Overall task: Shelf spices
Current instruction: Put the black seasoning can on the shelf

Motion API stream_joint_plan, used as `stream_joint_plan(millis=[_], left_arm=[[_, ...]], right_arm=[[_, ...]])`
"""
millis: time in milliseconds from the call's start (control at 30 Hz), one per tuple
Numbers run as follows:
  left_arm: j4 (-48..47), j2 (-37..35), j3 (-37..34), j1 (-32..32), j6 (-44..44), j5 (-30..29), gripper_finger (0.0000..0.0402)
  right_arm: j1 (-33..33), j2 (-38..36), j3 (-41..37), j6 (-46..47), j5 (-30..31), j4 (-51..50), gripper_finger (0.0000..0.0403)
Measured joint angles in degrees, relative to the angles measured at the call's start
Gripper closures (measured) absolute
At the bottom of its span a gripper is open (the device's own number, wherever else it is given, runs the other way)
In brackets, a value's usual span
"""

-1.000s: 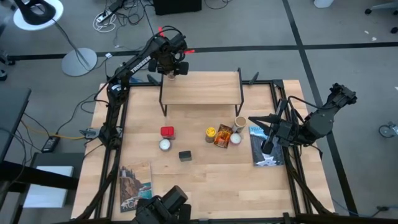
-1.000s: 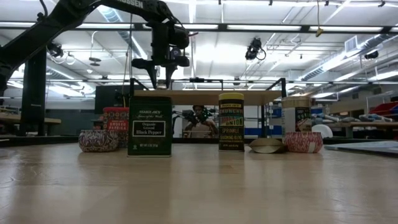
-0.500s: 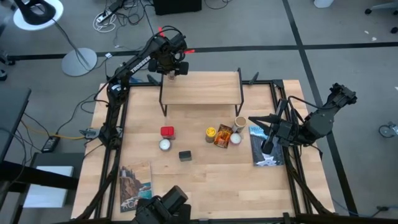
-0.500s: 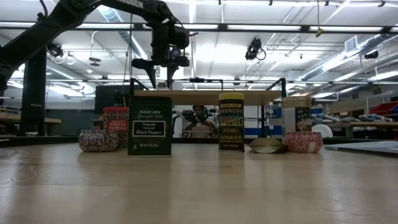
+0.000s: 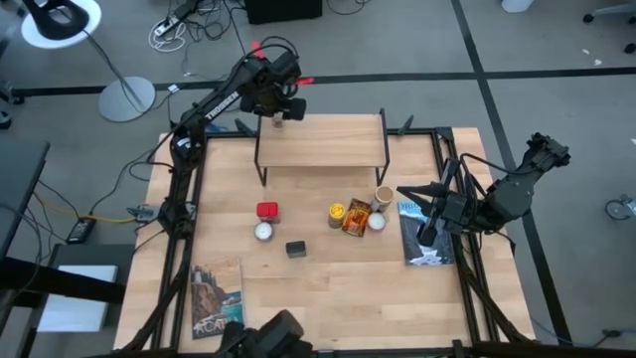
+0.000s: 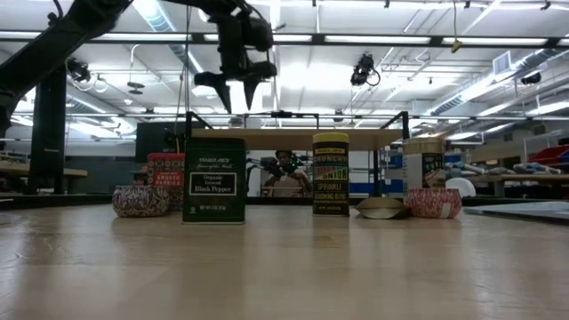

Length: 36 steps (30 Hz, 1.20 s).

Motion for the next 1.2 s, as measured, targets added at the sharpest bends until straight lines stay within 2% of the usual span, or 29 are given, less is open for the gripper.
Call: stream_joint_plan(millis=[267,533,900,1100,1200], left_arm=[[-2.00,-3.57,0.03,-2.71,0.20,-0.50,0.0168],[-2.01,-7.93,0.03,-10.01,2.44,-1.51,0.0168],[-1.89,-9.50,-0.58,-28.80,14.38,3.01,0.0197],[-1.93,-9.43,-4.96,-38.43,18.77,0.93,0.0203],[-1.95,-9.46,-9.32,-42.46,20.98,-0.99,0.0203]], right_arm=[[0.03,0.00,0.00,0.00,0.00,0.00,0.0400],[0.09,-0.02,0.00,0.33,0.02,-0.08,0.0397],[0.09,-0.02,0.00,0.15,0.04,-0.20,0.0399],[0.09,-0.02,0.00,0.13,0.05,-0.20,0.0400],[0.09,-0.02,0.00,0.11,0.05,-0.22,0.0401]])
